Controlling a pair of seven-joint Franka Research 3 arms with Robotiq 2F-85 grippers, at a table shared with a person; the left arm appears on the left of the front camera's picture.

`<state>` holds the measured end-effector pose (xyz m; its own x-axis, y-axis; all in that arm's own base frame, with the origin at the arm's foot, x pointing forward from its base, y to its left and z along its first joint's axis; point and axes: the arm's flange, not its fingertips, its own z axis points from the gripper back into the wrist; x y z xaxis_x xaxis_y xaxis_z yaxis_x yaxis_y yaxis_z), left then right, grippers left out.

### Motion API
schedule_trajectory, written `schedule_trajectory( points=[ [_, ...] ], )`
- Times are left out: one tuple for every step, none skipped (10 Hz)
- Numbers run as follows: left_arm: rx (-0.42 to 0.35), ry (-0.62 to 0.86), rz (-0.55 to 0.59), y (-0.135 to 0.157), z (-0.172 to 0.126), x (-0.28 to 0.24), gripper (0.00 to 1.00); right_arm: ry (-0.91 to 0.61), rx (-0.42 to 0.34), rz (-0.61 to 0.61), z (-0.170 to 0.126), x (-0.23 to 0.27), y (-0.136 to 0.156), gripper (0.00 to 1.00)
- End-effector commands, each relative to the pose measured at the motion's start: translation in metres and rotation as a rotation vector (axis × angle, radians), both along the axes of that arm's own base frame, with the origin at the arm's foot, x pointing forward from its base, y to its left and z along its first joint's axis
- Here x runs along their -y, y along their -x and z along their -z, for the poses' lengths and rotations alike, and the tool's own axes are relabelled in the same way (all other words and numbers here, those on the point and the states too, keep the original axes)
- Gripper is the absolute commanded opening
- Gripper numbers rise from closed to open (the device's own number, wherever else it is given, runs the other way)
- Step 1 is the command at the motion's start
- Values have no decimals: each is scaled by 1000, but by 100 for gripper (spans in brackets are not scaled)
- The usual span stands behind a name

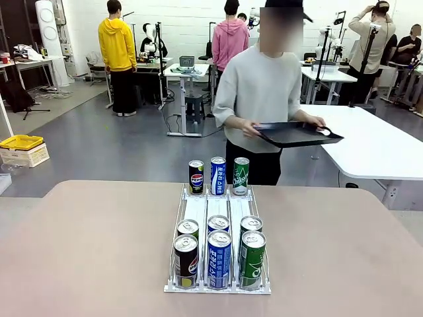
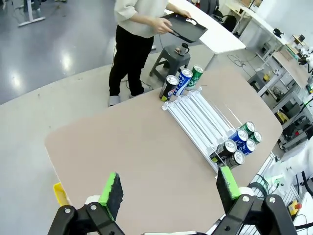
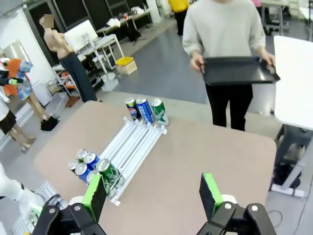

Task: Retrieve and hand over the desired beverage to the person.
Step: Pick up a can of the same type that the person held from the Automatic Can Dispenser.

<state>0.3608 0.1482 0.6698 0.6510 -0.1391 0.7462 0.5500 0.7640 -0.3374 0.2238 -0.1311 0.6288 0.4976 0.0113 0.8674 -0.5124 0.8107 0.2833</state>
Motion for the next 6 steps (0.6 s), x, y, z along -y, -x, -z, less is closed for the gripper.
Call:
schedule_trajectory(
  points=[
    [-2,4,5,-2,1,0,100,72,-63,42,-5,-7,-7,100],
    [-2,4,5,-2,1,0,100,0,0,0,0,0,0,100],
    [-2,4,5,-2,1,0,100,0,0,0,0,0,0,100],
    [-2,4,5,-2,1,0,100,0,0,0,0,0,0,100],
    [-2,4,5,-2,1,0,100,0,0,0,0,0,0,100],
    [-2,4,5,-2,1,0,100,0,0,0,0,0,0,100]
  ],
)
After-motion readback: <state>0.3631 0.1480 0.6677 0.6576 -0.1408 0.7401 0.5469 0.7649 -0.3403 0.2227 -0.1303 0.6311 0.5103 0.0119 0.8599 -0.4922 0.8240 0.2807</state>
